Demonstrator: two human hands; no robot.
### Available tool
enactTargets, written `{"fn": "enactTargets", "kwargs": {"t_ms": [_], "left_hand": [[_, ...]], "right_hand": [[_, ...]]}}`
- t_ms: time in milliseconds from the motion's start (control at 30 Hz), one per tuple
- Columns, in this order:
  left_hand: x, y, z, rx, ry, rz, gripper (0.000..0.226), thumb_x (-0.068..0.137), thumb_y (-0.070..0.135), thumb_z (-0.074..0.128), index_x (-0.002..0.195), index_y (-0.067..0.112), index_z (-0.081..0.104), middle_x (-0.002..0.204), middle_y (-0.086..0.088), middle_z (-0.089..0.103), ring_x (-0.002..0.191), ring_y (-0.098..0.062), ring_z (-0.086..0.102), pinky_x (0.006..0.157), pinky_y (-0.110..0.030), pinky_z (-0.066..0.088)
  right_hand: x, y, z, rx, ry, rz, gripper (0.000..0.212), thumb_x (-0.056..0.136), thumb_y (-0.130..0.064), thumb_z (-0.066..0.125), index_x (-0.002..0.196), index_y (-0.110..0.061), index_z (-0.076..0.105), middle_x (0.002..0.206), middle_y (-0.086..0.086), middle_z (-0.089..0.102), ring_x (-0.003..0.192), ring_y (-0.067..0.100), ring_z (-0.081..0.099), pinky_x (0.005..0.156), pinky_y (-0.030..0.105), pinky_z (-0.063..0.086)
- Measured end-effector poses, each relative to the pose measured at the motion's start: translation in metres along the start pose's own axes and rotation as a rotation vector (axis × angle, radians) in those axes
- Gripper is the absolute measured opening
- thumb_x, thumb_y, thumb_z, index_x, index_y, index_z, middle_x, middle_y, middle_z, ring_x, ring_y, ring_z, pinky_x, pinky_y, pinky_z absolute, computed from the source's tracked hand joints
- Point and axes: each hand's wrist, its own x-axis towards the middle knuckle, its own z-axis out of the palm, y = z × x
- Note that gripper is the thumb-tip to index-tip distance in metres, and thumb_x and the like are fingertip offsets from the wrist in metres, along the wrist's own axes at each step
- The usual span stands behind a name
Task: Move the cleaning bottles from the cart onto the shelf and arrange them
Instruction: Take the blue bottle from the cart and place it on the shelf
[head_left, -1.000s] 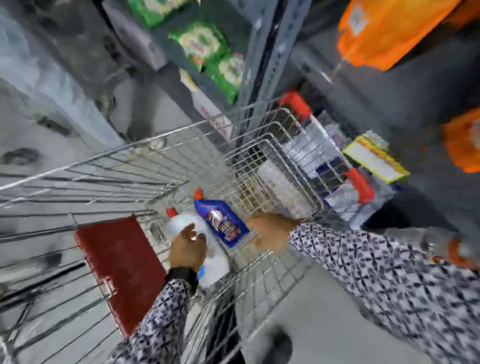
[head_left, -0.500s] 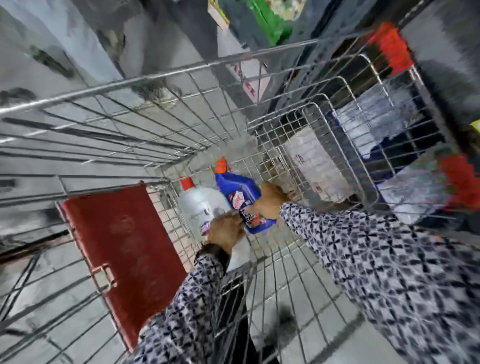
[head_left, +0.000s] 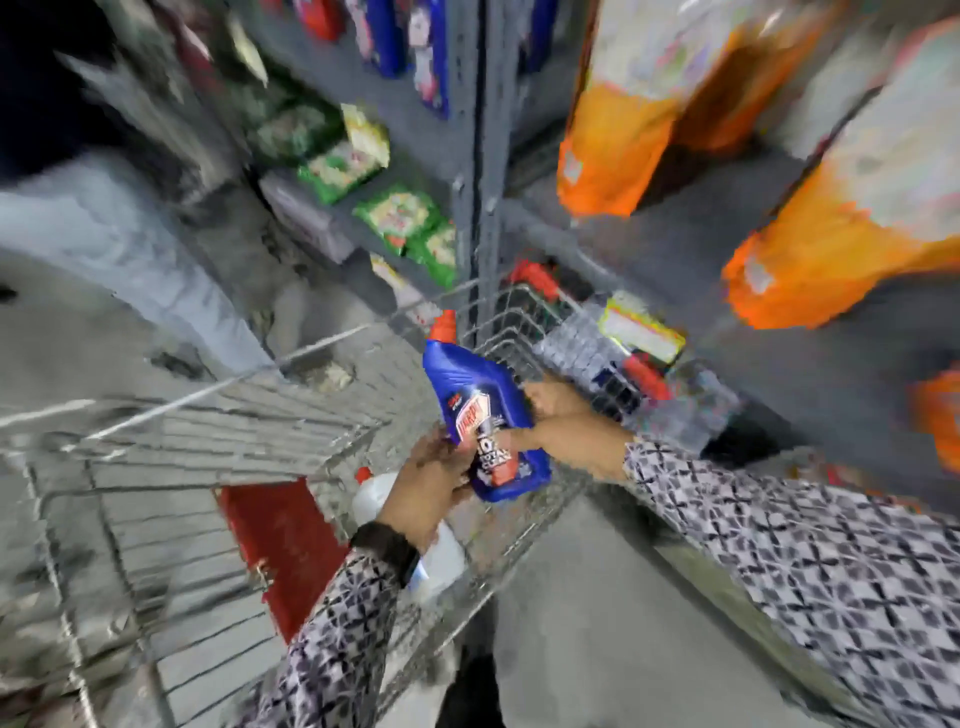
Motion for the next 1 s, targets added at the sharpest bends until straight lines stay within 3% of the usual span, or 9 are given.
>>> {"fn": "enactTargets", "kwargs": {"t_ms": [100,233,333,433,567,700,767,867,1000], "left_hand": [[-0.055,0.045,0.054,0.033,-0.143,0.177,0.037,0.099,0.008,0.054,0.136,0.002,0.055,0.134,-0.023,0.066,0.102,-0.027,0.068,0.085,-0.040,0.061],[-0.156,0.104,0.163,0.121,-0.346,0.464,0.034,0.099,0.009,0.057,0.133,0.011,0.059,0.126,-0.009,0.071,0.093,-0.015,0.072,0.076,-0.034,0.063],[-0.222,0.137,0.232,0.145,-0.475,0.633,0.039,0.096,0.010,0.063,0.134,0.012,0.059,0.130,-0.013,0.071,0.100,-0.020,0.070,0.080,-0.039,0.060],[-0.290,0.159,0.298,0.226,-0.601,0.812,0.037,0.096,0.006,0.061,0.133,0.012,0.061,0.117,-0.001,0.076,0.095,-0.014,0.071,0.083,-0.039,0.062],[-0.355,0.167,0.367,0.338,-0.723,0.975,0.038,0.095,0.009,0.066,0.132,0.015,0.062,0.122,-0.003,0.075,0.105,-0.017,0.071,0.095,-0.042,0.060],[-0.384,0.153,0.417,0.424,-0.830,1.020,0.040,0.095,0.011,0.067,0.131,0.025,0.061,0.120,0.000,0.076,0.109,-0.021,0.072,0.093,-0.042,0.060],[-0.389,0.146,0.436,0.432,-0.851,1.007,0.039,0.094,0.008,0.066,0.127,0.028,0.062,0.118,-0.002,0.075,0.103,-0.012,0.073,0.087,-0.035,0.061],[-0.385,0.143,0.460,0.443,-0.877,0.995,0.039,0.095,0.010,0.065,0.132,0.024,0.061,0.121,-0.004,0.074,0.108,-0.015,0.072,0.089,-0.037,0.061],[-0.357,0.153,0.514,0.507,-0.785,1.074,0.039,0.097,0.016,0.064,0.135,0.024,0.059,0.122,0.005,0.072,0.109,-0.011,0.070,0.090,-0.028,0.060]], "right_hand": [[-0.094,-0.043,-0.056,0.069,0.176,-0.197,0.059,0.060,-0.033,0.091,0.100,0.003,0.066,0.103,0.032,0.072,0.087,0.023,0.066,0.087,0.062,0.056],[-0.253,-0.091,-0.141,0.150,0.417,-0.400,0.031,0.079,-0.006,0.086,0.106,-0.011,0.072,0.095,0.003,0.077,0.086,0.015,0.069,0.082,0.039,0.057],[-0.358,-0.113,-0.186,0.135,0.588,-0.534,0.035,0.085,-0.006,0.081,0.117,-0.017,0.073,0.109,0.004,0.081,0.094,0.014,0.074,0.089,0.037,0.062],[-0.455,-0.121,-0.219,0.104,0.748,-0.623,0.038,0.083,-0.017,0.084,0.119,-0.025,0.075,0.113,-0.001,0.082,0.104,0.022,0.078,0.091,0.037,0.063],[-0.553,-0.112,-0.244,0.160,0.941,-0.683,0.043,0.073,-0.023,0.081,0.114,-0.031,0.074,0.101,-0.011,0.083,0.089,0.006,0.074,0.080,0.021,0.060],[-0.606,-0.083,-0.252,0.157,1.087,-0.671,0.052,0.076,-0.027,0.079,0.128,-0.025,0.071,0.108,-0.008,0.082,0.096,0.010,0.076,0.082,0.021,0.060],[-0.619,-0.069,-0.259,0.190,1.127,-0.658,0.051,0.080,-0.021,0.080,0.130,-0.023,0.070,0.111,-0.004,0.082,0.099,0.012,0.077,0.081,0.024,0.061],[-0.619,-0.057,-0.278,0.193,1.168,-0.614,0.047,0.087,-0.009,0.079,0.132,-0.020,0.069,0.111,0.000,0.081,0.099,0.014,0.077,0.080,0.029,0.064],[-0.593,-0.054,-0.334,0.084,1.276,-0.537,0.042,0.089,-0.007,0.079,0.128,-0.018,0.070,0.109,-0.004,0.080,0.092,0.004,0.077,0.072,0.019,0.060]]}}
